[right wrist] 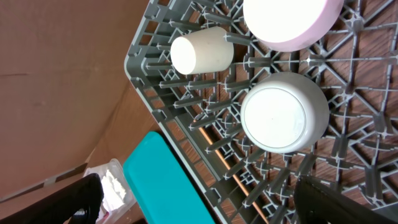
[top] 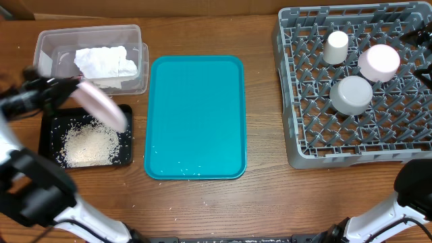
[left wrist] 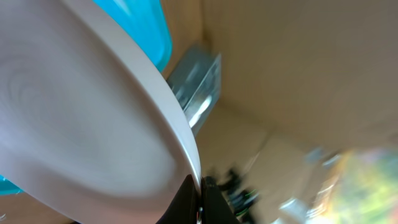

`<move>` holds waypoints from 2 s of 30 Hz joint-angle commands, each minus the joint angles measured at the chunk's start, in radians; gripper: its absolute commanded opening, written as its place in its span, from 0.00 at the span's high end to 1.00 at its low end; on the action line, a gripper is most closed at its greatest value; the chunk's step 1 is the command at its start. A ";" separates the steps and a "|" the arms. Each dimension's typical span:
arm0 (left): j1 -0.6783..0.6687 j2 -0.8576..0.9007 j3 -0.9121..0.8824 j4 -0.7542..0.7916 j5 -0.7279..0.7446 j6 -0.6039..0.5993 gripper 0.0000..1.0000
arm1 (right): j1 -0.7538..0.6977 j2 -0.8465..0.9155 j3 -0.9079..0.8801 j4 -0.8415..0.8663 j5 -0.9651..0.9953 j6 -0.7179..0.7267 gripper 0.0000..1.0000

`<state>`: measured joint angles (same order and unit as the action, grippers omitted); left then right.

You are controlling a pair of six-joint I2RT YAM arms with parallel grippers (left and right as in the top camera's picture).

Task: Sort waste into correct bins and load items into the dishwasher

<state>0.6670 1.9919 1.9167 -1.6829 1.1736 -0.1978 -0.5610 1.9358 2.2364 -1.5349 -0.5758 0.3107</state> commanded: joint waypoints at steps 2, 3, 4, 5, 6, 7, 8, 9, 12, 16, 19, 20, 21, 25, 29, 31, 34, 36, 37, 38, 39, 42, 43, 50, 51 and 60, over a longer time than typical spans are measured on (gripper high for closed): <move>-0.297 -0.164 0.001 -0.006 -0.168 0.032 0.96 | 0.002 -0.008 0.003 0.003 -0.001 0.000 0.00; -0.360 -0.171 0.001 -0.003 -0.212 0.032 0.96 | 0.002 -0.008 0.003 0.003 -0.001 0.000 0.00; -0.431 -0.174 0.001 0.003 -0.272 0.023 0.96 | 0.002 -0.008 0.003 0.003 -0.001 0.000 0.00; -0.502 -0.173 0.001 0.012 -0.344 0.000 0.96 | 0.002 -0.008 0.003 0.003 -0.001 0.000 0.00; -0.561 -0.171 0.001 0.026 -0.416 -0.032 0.96 | 0.002 -0.008 0.003 0.003 -0.001 0.000 0.00; -0.636 -0.166 0.001 0.050 -0.521 -0.089 0.96 | 0.002 -0.008 0.003 0.003 -0.001 0.000 0.00; -0.694 -0.163 0.001 0.071 -0.607 -0.142 0.96 | 0.002 -0.008 0.003 0.003 -0.001 0.000 0.00; -0.764 -0.156 0.001 0.099 -0.713 -0.211 0.96 | 0.002 -0.008 0.003 0.003 -0.001 0.000 0.00; -0.939 -0.132 0.001 0.180 -0.947 -0.357 0.96 | 0.002 -0.008 0.003 0.003 -0.001 0.000 0.00; -1.131 -0.076 0.001 0.304 -1.187 -0.452 0.96 | 0.002 -0.008 0.003 0.003 -0.001 0.000 0.00; -1.212 -0.019 0.001 0.364 -1.266 -0.465 0.96 | 0.002 -0.008 0.003 0.003 -0.001 0.000 0.00; -1.229 0.002 0.001 0.377 -1.274 -0.465 0.96 | 0.002 -0.008 0.003 0.003 -0.001 0.000 0.00; -1.248 0.030 0.001 0.389 -1.273 -0.465 0.96 | 0.002 -0.008 0.003 0.003 -0.001 0.000 0.00; -1.284 0.124 0.001 0.381 -1.270 -0.464 0.96 | 0.002 -0.008 0.003 0.003 -0.001 0.000 0.00; -1.276 0.178 0.001 0.374 -1.270 -0.460 0.50 | 0.002 -0.008 0.003 0.003 -0.001 0.000 0.00; -1.269 0.179 0.001 0.370 -1.270 -0.459 0.39 | 0.002 -0.008 0.003 0.003 -0.001 0.000 0.00; -1.255 0.169 0.023 0.367 -1.246 -0.420 0.37 | 0.002 -0.008 0.003 0.003 -0.001 0.000 0.00; -1.238 0.155 0.074 0.329 -1.228 -0.408 0.37 | 0.002 -0.008 0.003 0.003 -0.001 0.000 0.00; -1.229 0.150 0.107 0.304 -1.229 -0.407 0.37 | 0.002 -0.008 0.003 0.003 -0.001 0.000 0.00; -1.217 0.142 0.153 0.271 -1.234 -0.407 0.37 | 0.002 -0.008 0.003 0.006 -0.003 0.000 0.00; -1.203 0.135 0.197 0.242 -1.243 -0.407 0.37 | 0.002 -0.008 0.003 0.014 -0.004 0.000 0.00; -1.148 0.109 0.356 0.150 -1.291 -0.408 0.35 | 0.002 -0.008 0.003 0.074 -0.005 0.000 0.10; -1.128 0.100 0.402 0.128 -1.306 -0.408 0.34 | 0.003 -0.008 0.003 0.076 -0.005 0.000 0.07; -0.930 -0.015 0.628 0.076 -1.392 -0.408 0.00 | 0.005 -0.008 0.003 0.113 -0.020 0.084 0.00; -0.900 -0.032 0.633 0.082 -1.399 -0.408 0.00 | 0.005 -0.008 0.003 0.111 -0.020 0.113 0.00; -0.600 -0.068 0.631 0.064 -1.443 -0.408 0.00 | 0.166 -0.008 0.003 0.085 -0.092 0.165 0.00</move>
<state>0.0074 1.9034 2.5462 -1.6108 -0.2367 -0.6071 -0.5056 1.9358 2.2364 -1.4509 -0.6434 0.4530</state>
